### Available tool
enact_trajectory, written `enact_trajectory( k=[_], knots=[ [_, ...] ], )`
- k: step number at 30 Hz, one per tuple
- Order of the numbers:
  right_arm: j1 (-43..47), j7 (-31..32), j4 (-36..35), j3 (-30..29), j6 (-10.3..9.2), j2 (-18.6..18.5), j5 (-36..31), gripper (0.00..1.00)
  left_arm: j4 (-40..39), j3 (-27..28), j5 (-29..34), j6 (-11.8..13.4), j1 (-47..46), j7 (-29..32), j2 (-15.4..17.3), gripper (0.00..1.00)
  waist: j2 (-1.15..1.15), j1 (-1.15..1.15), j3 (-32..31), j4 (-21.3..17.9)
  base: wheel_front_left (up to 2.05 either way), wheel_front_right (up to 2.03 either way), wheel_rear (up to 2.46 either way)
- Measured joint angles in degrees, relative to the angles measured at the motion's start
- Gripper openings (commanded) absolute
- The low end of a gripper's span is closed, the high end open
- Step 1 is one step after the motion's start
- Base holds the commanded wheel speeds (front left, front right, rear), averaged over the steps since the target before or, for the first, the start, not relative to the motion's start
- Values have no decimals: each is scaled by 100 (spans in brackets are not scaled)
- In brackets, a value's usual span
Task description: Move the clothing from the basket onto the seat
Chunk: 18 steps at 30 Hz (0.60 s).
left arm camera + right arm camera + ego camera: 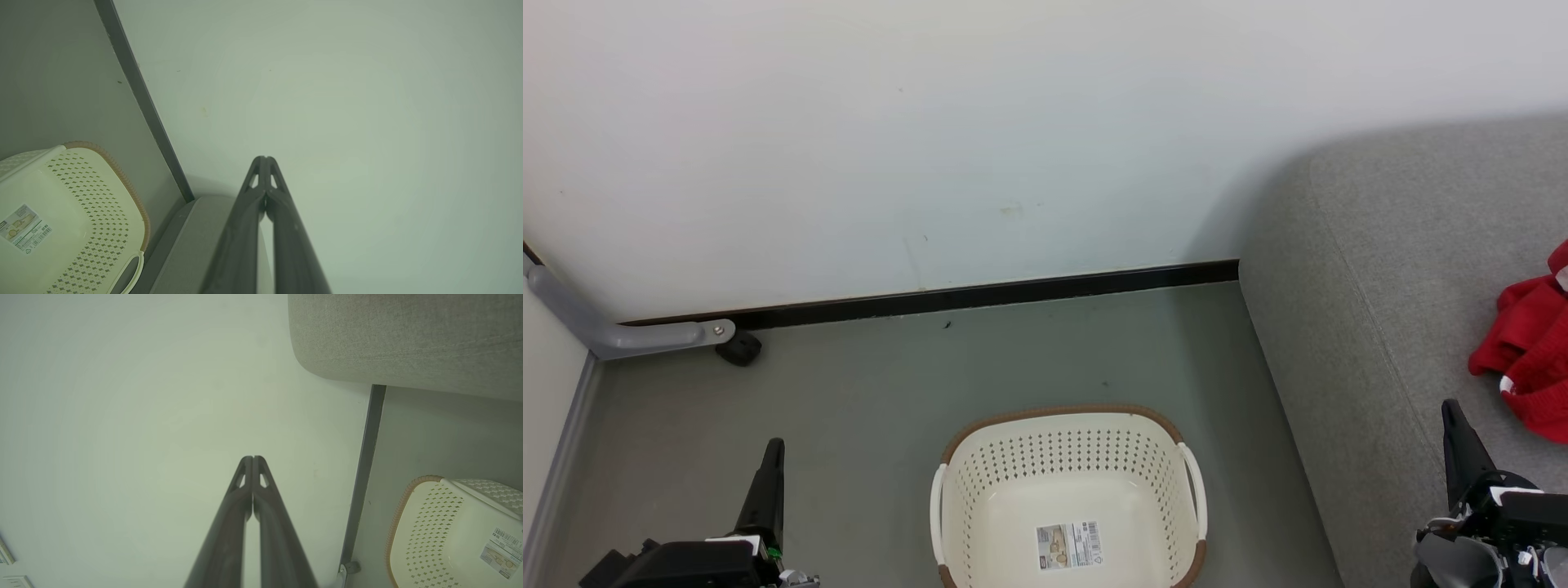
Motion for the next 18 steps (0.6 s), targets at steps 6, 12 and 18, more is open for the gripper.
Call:
enact_trajectory(
  k=[6,12,18],
  knots=[
    [1,0,0,0,0,0,0,0,0,0,0,0,0,0,-1,0,0,0,0,0,0,0,0],
    [3,0,-1,1,0,0,0,0,-2,0,0,0,0,0,-1,0,-1,0,0,0,0,0,0],
    [3,0,-2,1,0,0,0,0,-3,-1,0,0,0,0,-1,0,-1,0,0,0,0,0,0]
  ],
)
